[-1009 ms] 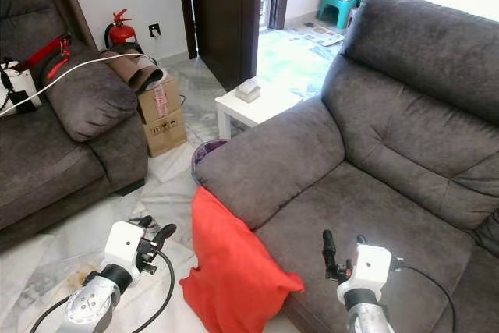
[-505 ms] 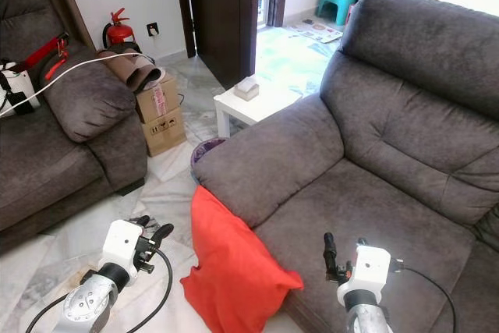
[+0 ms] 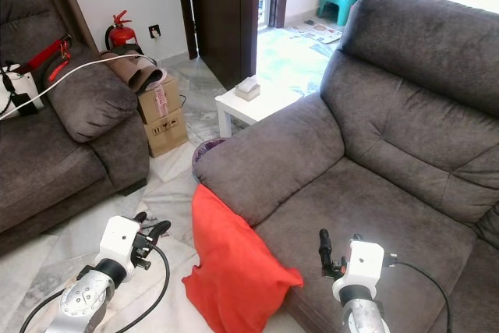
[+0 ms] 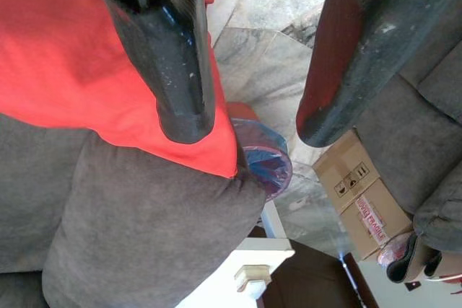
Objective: Move the pillow to the sofa from floor
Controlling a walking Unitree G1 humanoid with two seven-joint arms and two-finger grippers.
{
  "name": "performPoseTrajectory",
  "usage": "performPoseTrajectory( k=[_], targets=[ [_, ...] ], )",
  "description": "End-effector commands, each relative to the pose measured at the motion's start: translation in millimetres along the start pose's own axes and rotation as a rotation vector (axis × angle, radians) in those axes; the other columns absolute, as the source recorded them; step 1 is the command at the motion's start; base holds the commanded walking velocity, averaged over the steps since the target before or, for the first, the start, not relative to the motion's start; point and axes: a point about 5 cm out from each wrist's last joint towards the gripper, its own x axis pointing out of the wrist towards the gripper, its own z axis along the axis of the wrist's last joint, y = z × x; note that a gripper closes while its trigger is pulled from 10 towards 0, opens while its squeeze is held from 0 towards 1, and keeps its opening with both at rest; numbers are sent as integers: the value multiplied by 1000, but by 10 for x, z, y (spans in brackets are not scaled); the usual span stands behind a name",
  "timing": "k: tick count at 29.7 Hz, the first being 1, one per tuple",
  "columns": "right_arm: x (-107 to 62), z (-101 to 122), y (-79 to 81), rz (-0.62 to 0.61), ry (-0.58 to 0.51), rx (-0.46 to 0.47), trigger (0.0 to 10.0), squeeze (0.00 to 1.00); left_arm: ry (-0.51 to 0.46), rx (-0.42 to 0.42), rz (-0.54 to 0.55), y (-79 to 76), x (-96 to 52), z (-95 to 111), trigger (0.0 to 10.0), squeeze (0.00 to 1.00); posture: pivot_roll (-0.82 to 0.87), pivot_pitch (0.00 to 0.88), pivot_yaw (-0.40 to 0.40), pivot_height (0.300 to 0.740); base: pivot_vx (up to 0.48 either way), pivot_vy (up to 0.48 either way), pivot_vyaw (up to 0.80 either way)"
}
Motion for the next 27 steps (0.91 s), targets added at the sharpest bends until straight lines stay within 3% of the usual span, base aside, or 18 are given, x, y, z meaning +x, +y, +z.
performPoseTrajectory(
  k=[1,3,4,5,10,11,27],
  targets=[
    [-8,-21,-1,-2,7,1,10000,0,5,22,4,15,-18,-3,10000,0,-69,80,46,703,0,0,0],
    [-8,-22,-1,-2,6,1,10000,0,5,25,6,15,-17,-2,10000,0,-69,80,46,703,0,0,0],
    [-8,-26,2,-3,8,3,10000,0,0,39,-1,11,-13,6,10000,741,-69,76,47,703,0,0,0],
    [-9,-32,6,-3,10,4,10000,0,-4,48,-7,4,-11,11,10000,1000,-69,75,48,703,0,0,0],
    [-16,-51,26,1,14,9,10000,0,-19,37,0,-15,4,37,10000,973,-66,67,47,703,0,0,0],
    [-17,-55,35,4,14,9,10000,0,-22,40,-8,-26,8,44,10000,0,-67,66,47,703,0,0,0],
    [-1,-57,71,30,31,-9,10000,0,-24,32,-13,-54,19,56,10000,0,-68,89,43,688,0,0,0]
  ],
)
